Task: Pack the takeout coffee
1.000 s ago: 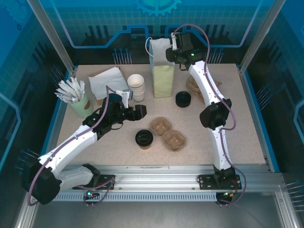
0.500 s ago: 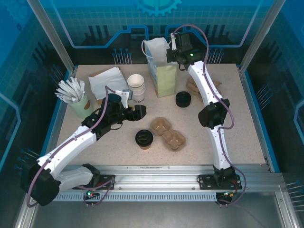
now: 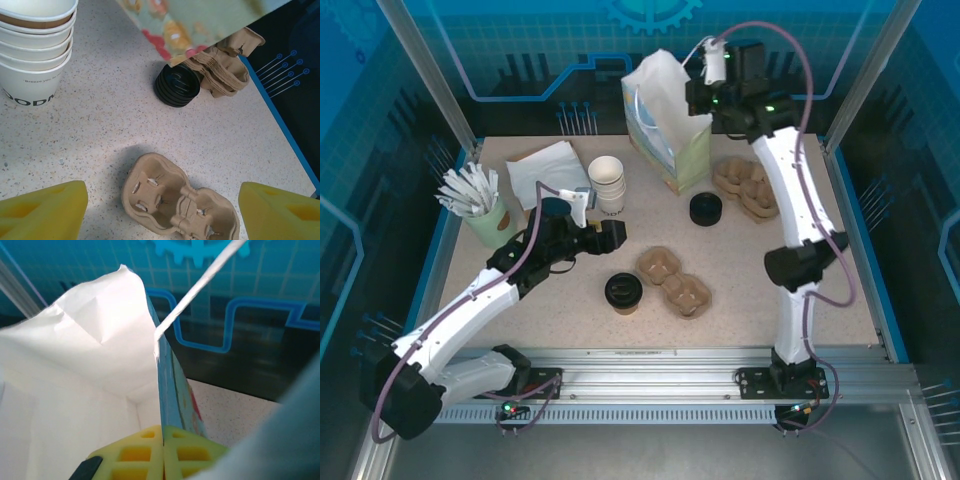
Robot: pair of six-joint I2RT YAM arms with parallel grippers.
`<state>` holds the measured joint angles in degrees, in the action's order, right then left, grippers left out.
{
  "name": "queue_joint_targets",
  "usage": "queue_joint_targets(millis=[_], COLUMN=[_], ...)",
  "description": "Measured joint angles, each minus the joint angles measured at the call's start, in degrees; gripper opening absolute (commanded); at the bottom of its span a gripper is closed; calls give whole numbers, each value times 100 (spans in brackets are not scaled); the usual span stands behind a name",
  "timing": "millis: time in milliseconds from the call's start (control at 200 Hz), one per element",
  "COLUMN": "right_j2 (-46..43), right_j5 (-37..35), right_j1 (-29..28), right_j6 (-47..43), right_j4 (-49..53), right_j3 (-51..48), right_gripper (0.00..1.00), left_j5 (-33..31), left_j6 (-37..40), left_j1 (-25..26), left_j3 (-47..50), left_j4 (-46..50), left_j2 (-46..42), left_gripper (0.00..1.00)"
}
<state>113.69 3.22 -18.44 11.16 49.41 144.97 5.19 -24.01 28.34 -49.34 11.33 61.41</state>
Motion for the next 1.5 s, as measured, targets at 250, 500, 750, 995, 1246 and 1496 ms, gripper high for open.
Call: queue_joint_targets(millis=[250,500,750,995,1246,1496], right_j2=[-1631,-3154,-4192,-4240,-4118,-3873], right_j5=[251,632,1060,1248,1526,1851], right_j1=[402,938,1416,1432,1438,1523], right_j6=[-374,-745,-1067,-1259,-1403,-1357], right_j4=[511,1027,1213,1051,732,234], right_j3=[-1331,-3668,-5477,-6065,-6218,-6452], right_gripper=[3,2,3,4,4,3], left_j5=[2,0,2,2,2,2], left_j6=[2,20,17,15,13,0], left_j1=[0,0,0,0,0,0], left_j3=[0,0,0,0,70,87], left_j4=[7,103,177,177,173,170], left_j2=[-149,-289,-330,-330,-330,-330], left_gripper=[81,81,81,81,81,81])
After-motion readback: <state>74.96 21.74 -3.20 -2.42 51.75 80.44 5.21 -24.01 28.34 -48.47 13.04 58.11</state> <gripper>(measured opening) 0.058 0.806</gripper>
